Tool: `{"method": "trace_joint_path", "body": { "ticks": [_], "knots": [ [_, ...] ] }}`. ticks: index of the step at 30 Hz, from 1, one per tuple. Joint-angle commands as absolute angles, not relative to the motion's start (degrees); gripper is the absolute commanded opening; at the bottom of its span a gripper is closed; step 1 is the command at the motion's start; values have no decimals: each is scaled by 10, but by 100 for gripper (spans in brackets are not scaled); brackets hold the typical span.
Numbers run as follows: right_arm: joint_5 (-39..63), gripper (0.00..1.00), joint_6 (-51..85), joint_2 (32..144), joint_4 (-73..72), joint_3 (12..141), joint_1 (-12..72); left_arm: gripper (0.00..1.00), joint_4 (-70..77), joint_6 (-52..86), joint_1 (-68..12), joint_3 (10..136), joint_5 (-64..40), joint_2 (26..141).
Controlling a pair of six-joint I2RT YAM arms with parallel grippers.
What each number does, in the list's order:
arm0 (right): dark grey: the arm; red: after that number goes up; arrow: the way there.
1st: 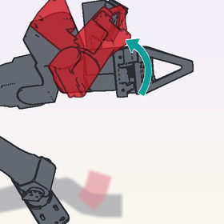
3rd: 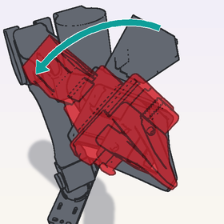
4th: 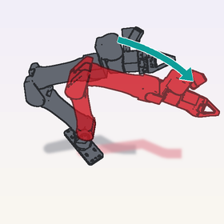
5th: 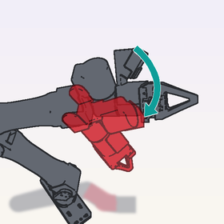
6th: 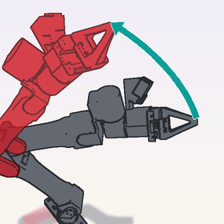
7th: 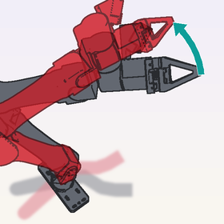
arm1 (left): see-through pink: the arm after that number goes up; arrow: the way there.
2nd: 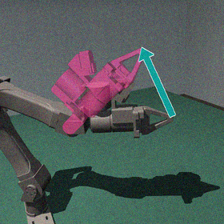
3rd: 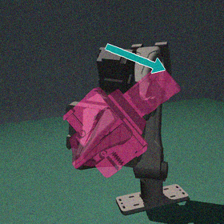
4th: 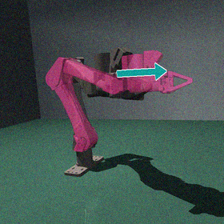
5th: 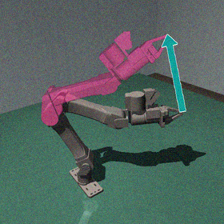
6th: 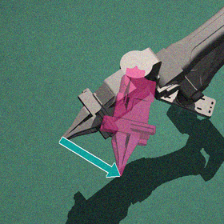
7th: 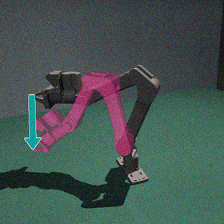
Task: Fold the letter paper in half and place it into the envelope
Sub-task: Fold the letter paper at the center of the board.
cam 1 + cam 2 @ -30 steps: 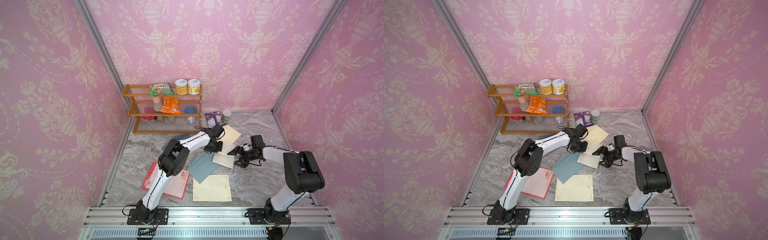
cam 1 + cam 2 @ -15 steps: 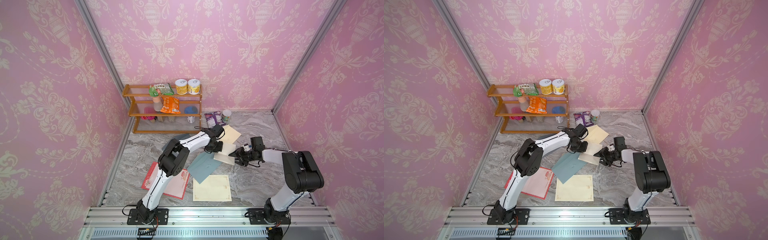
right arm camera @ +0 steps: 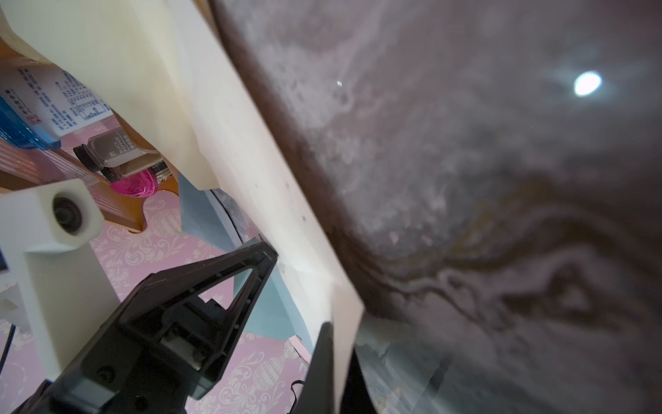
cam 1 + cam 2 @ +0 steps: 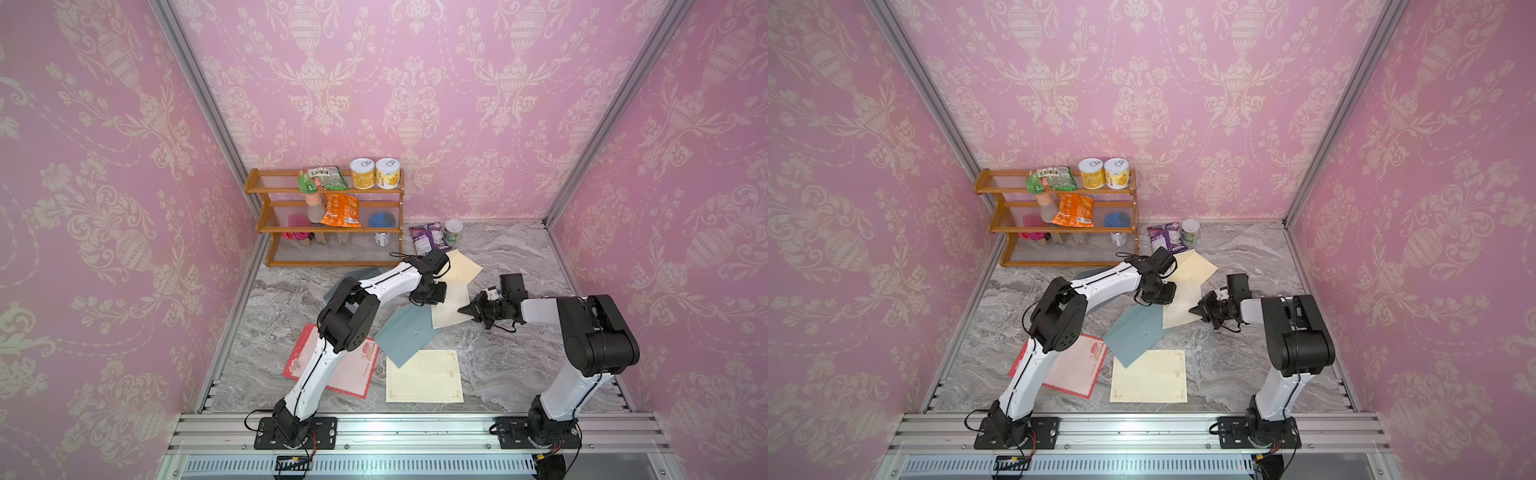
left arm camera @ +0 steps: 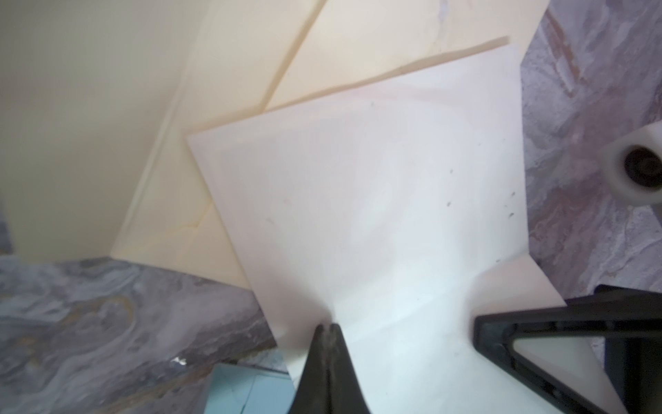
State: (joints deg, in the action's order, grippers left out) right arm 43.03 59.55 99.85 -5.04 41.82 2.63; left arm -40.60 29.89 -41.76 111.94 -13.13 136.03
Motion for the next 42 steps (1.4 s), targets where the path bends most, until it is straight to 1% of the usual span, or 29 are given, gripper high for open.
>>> {"method": "trace_joint_path", "body": {
  "ticks": [1, 2, 3, 4, 5, 6, 7, 8, 9, 10, 11, 14, 19, 25, 30, 34, 37, 39, 42],
  "knots": [
    [426, 0, 571, 949, 16, 442, 24, 0, -492, 276, -418, 1185, -106, 1374],
    [421, 0, 565, 936, 35, 451, 24, 0, -507, 270, -417, 1210, -97, 1370],
    [414, 0, 555, 920, 61, 460, 24, 2, -521, 265, -416, 1237, -89, 1364],
    [405, 0, 550, 903, 87, 469, 24, 10, -534, 263, -415, 1260, -82, 1358],
    [399, 0, 548, 891, 99, 476, 24, 23, -543, 264, -412, 1277, -78, 1353],
    [392, 0, 551, 876, 109, 485, 24, 41, -551, 270, -409, 1292, -72, 1347],
    [387, 0, 558, 865, 114, 492, 25, 57, -556, 280, -406, 1301, -68, 1339],
    [382, 0, 564, 858, 115, 499, 25, 67, -556, 290, -402, 1303, -67, 1332],
    [377, 0, 574, 852, 115, 507, 25, 80, -552, 304, -398, 1302, -67, 1322],
    [372, 0, 581, 849, 114, 514, 26, 95, -549, 318, -393, 1300, -66, 1313],
    [365, 0, 589, 848, 110, 521, 26, 99, -547, 335, -388, 1299, -65, 1307],
    [341, 0, 622, 860, 89, 545, 30, 99, -535, 387, -371, 1293, -78, 1293],
    [295, 0, 701, 901, 10, 588, 43, 99, -493, 491, -342, 1281, -105, 1273],
    [257, 0, 805, 955, -98, 624, 64, 99, -337, 640, -318, 1190, -164, 1240],
    [227, 0, 851, 973, -146, 632, 89, 99, -217, 749, -316, 1110, -186, 1225],
    [205, 0, 876, 982, -197, 620, 109, 97, -123, 827, -319, 1032, -184, 1207],
    [190, 0, 891, 990, -227, 614, 121, 95, -93, 850, -324, 994, -174, 1191],
    [186, 0, 897, 995, -246, 613, 129, 92, -69, 863, -326, 970, -164, 1180],
    [171, 0, 905, 996, -255, 606, 139, 86, -47, 879, -330, 952, -157, 1173]
  ]
}}
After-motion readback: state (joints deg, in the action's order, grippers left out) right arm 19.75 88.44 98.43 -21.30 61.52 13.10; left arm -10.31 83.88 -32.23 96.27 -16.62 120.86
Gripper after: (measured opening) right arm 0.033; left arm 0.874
